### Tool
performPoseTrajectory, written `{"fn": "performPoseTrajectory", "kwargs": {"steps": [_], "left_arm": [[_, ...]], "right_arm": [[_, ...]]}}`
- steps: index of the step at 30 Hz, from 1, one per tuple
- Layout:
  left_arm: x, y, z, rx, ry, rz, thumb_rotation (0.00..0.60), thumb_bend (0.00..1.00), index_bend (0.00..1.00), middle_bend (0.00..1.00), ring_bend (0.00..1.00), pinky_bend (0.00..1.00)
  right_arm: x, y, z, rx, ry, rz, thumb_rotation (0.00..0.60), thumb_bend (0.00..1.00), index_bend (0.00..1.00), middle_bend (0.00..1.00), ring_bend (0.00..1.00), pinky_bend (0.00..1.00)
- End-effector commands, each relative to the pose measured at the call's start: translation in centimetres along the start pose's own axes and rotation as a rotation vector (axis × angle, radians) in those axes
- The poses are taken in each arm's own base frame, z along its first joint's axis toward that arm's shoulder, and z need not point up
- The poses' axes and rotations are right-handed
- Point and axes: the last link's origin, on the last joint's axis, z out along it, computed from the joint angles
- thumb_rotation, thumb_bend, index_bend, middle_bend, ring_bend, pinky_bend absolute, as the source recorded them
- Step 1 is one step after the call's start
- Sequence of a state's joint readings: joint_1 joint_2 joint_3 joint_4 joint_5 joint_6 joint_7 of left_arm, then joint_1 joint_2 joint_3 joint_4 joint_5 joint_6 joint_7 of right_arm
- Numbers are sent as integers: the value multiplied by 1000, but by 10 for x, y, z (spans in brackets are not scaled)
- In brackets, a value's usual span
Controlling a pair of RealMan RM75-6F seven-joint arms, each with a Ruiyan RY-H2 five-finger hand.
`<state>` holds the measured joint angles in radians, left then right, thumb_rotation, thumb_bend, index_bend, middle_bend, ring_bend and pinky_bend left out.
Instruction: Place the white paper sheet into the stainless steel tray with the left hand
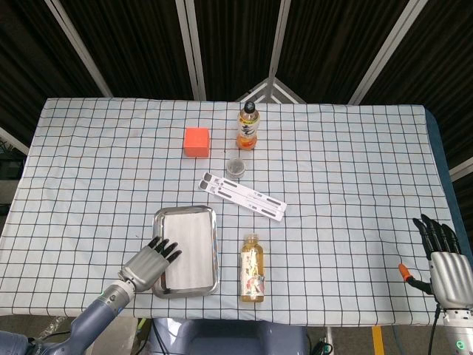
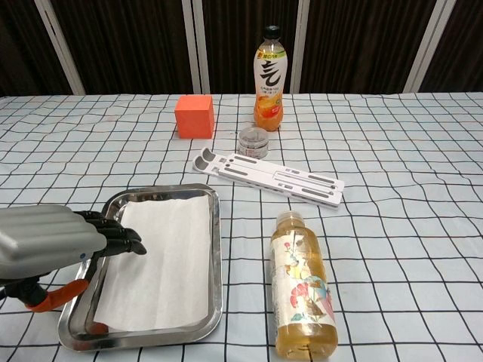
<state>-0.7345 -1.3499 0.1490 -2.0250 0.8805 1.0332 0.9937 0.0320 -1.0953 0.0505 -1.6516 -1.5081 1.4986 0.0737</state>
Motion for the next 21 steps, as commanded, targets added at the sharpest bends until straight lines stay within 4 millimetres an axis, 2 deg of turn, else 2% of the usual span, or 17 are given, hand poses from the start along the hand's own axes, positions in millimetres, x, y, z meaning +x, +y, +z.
{"fn": "performPoseTrajectory", "kwargs": {"steps": [1, 4, 7, 9, 11, 15, 21], "left_arm": [[10, -5, -11, 7, 63, -39, 600, 594, 0, 0, 0, 0], [19, -15, -26, 37, 139, -73, 600, 489, 0, 0, 0, 0], [24, -30, -45, 93, 236, -115, 600, 309, 0, 0, 0, 0], [25, -45, -61, 152, 329, -146, 600, 180, 0, 0, 0, 0], [21, -57, -76, 209, 412, -187, 600, 122, 0, 0, 0, 0], [-1, -79, -108, 327, 556, -280, 600, 90, 0, 0, 0, 0], [-36, -103, -143, 466, 645, -264, 600, 89, 0, 0, 0, 0]], "right_arm": [[0, 0, 0, 0, 1, 0, 600, 325, 0, 0, 0, 0], [0, 0, 0, 1, 0, -1, 600, 326, 0, 0, 0, 0], [0, 0, 0, 0, 0, -2, 600, 325, 0, 0, 0, 0], [0, 0, 0, 2, 2, -6, 600, 325, 0, 0, 0, 0], [-1, 0, 0, 3, 2, -8, 600, 325, 0, 0, 0, 0], [-1, -1, 1, 5, 1, -13, 600, 325, 0, 0, 0, 0], [-1, -2, 1, 8, 2, -18, 600, 325, 0, 0, 0, 0]]}}
